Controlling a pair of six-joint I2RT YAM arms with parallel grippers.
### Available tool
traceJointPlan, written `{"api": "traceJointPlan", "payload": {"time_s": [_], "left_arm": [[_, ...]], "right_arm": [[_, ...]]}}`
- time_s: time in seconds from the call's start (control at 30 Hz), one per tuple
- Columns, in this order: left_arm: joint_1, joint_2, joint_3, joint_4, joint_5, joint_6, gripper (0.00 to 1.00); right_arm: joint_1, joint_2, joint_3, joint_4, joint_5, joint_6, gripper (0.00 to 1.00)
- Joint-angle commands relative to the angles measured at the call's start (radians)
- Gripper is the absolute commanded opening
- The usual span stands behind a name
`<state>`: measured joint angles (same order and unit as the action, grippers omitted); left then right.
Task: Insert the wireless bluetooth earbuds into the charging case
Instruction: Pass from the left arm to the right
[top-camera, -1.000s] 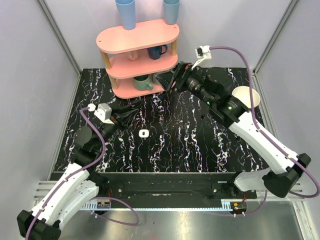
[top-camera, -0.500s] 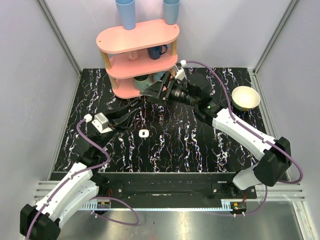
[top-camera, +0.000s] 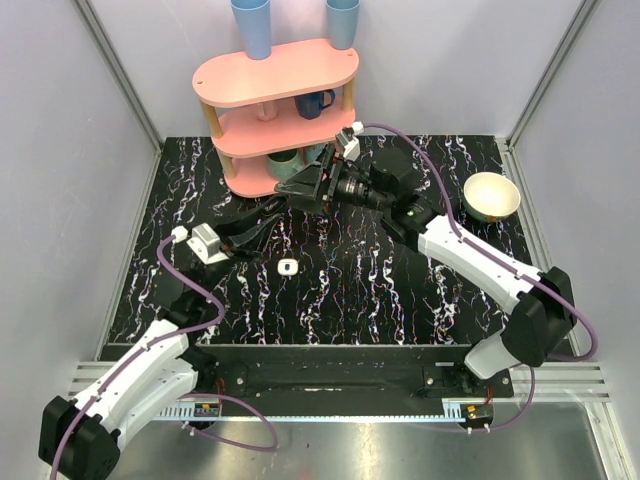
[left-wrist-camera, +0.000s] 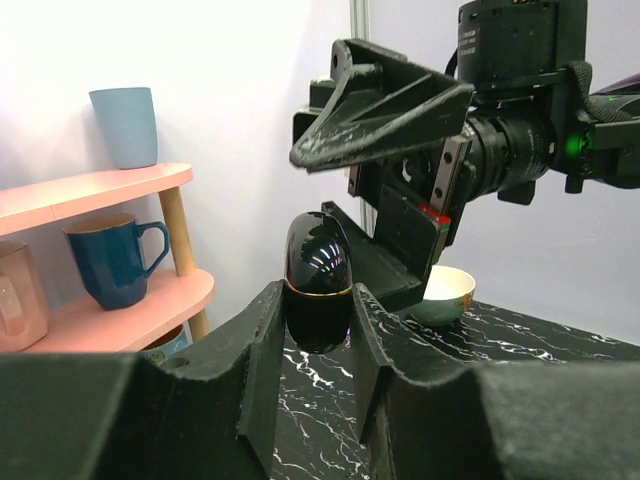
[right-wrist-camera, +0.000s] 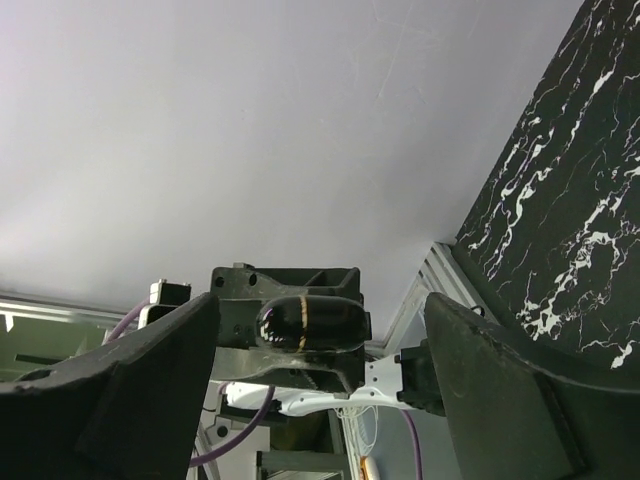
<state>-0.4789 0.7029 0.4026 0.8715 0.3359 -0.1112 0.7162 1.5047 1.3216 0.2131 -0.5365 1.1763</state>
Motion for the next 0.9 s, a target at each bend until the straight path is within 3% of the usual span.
{"api": "traceJointPlan", "payload": {"time_s": [0.0, 0.6, 0.87], "left_arm": [[-0.006, 0.012, 0.01, 0.101, -0.009, -0.004, 0.0], [-0.018, 0.041, 0.015, 0.084, -0.051, 0.01, 0.0], [-0.018, 0.047, 0.019, 0.073, -0.058, 0.012, 0.0]], "right_arm": [[0.011, 0.026, 0.04, 0.017, -0.06, 0.011, 0.89], [0.014, 0.055, 0.056, 0.069, -0.123, 0.037, 0.65], [0.015, 0.063, 0.062, 0.074, -0.141, 0.042, 0.49]]}}
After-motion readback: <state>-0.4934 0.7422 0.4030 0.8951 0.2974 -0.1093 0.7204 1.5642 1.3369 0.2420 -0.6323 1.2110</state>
